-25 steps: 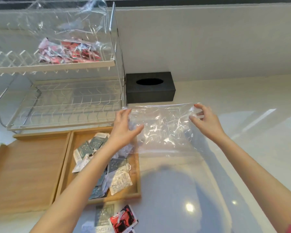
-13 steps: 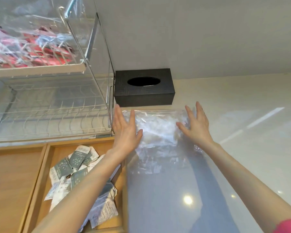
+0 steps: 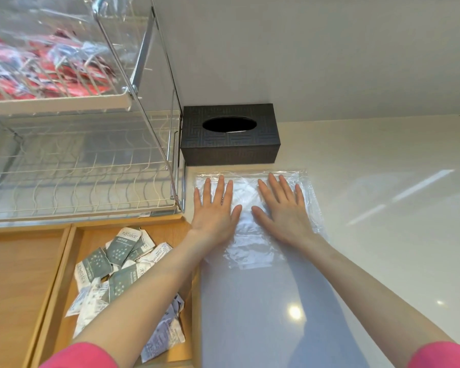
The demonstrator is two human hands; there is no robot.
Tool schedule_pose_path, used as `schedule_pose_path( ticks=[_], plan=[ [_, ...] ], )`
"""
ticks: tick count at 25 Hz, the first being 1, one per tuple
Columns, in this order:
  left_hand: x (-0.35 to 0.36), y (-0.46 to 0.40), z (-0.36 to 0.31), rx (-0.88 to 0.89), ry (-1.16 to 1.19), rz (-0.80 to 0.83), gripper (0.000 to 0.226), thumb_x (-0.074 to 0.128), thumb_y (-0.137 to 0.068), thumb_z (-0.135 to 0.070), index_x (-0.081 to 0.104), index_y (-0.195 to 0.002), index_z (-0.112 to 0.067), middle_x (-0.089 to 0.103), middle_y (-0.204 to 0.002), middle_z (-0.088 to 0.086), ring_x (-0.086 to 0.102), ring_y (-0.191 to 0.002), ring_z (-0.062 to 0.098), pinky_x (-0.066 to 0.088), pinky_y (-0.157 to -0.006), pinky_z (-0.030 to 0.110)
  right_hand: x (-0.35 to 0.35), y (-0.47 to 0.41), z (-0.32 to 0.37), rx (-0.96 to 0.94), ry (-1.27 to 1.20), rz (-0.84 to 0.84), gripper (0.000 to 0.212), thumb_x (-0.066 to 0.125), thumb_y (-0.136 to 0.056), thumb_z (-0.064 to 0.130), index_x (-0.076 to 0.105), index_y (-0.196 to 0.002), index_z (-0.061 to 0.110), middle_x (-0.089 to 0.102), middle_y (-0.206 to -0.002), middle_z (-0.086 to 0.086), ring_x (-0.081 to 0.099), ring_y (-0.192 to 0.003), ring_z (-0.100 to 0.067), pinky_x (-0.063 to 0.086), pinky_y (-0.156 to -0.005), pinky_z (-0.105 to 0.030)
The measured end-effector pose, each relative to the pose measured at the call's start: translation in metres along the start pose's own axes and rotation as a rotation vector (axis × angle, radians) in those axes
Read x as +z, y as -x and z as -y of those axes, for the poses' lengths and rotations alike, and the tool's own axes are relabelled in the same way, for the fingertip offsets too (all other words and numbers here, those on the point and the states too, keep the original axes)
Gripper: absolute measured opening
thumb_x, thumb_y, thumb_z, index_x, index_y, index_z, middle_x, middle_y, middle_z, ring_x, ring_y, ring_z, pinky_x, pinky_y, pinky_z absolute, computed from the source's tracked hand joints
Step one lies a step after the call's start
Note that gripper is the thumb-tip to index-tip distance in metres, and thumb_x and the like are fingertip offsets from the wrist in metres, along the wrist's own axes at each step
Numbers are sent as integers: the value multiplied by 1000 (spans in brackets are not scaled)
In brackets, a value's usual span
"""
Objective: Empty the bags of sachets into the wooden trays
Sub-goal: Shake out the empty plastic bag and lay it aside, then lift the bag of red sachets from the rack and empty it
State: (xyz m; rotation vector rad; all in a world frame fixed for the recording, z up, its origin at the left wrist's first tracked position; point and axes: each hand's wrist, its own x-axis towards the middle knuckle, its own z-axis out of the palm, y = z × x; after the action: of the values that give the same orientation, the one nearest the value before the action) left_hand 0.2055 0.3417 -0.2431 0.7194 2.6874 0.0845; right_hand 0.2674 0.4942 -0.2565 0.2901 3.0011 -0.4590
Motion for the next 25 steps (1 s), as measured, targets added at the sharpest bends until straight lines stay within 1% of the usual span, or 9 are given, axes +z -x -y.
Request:
schedule_pose_path(
  ticks=[3,5,7,9,13,15,19,22,25],
  plan=[
    [1,-4,0,-3,-18,14,61,10,-94,-44,-13,-143,-17,-17,-155,4,-20,-140,31,-10,-114,50,-1,-2,2,-9,25,-12,80,3,-74,61,9,-146,27,2,-158,-1,-6,-145,-18,-9,-116,-44],
    [0,-5,0,-3,10,18,61,12,-94,-44,-11,-143,-18,-15,-155,4,-19,-141,30,-9,-114,50,-2,-3,2,0,53,28,78,4,-76,61,6,-146,27,-1,-158,-1,-8,-145,-18,-10,-115,-44],
    [-4,-5,2,-4,72,17,61,17,-94,-43,-6,-144,-19,-12,-156,3,-15,-142,29,-7,-115,50,-5,-6,5,22,78,110,68,16,-87,57,4,-146,27,-4,-158,-1,-11,-145,-19,-12,-115,-45],
    [-10,-2,1,-2,126,6,61,22,-93,-43,-3,-145,-22,-9,-157,2,-13,-142,29,-5,-114,51,-10,-7,8,44,64,142,64,27,-91,50,4,-146,26,-5,-158,-2,-11,-145,-20,-12,-115,-45],
    [-22,16,-5,15,187,-40,63,26,-92,-44,-4,-144,-25,-6,-157,1,-12,-143,29,-4,-114,52,-20,1,20,51,-13,47,63,30,-92,50,8,-146,27,-1,-158,1,-8,-145,-18,-8,-116,-42],
    [-27,28,-5,28,163,-75,64,28,-92,-44,-2,-145,-24,-4,-157,2,-10,-143,29,-3,-114,51,-27,10,27,41,-19,28,64,30,-90,52,9,-146,27,1,-158,1,-8,-145,-18,-8,-116,-42],
    [-45,58,-1,36,77,-172,65,30,-91,-44,2,-145,-22,0,-157,6,-5,-143,30,-1,-113,51,-46,34,49,40,-27,-23,64,37,-91,46,11,-146,27,4,-158,0,-5,-146,-20,-6,-116,-42],
    [-63,85,0,66,84,-258,66,33,-90,-45,4,-145,-21,2,-157,7,-4,-143,31,0,-114,52,-68,53,70,15,-32,-88,65,41,-90,44,11,-146,27,3,-158,0,-4,-146,-20,-4,-116,-42],
    [-81,114,7,90,79,-341,67,33,-90,-46,3,-145,-22,0,-157,8,-6,-143,29,0,-114,52,-89,74,96,-29,-38,-169,66,43,-90,45,11,-146,28,2,-158,2,-5,-146,-18,-3,-116,-42]
  ],
)
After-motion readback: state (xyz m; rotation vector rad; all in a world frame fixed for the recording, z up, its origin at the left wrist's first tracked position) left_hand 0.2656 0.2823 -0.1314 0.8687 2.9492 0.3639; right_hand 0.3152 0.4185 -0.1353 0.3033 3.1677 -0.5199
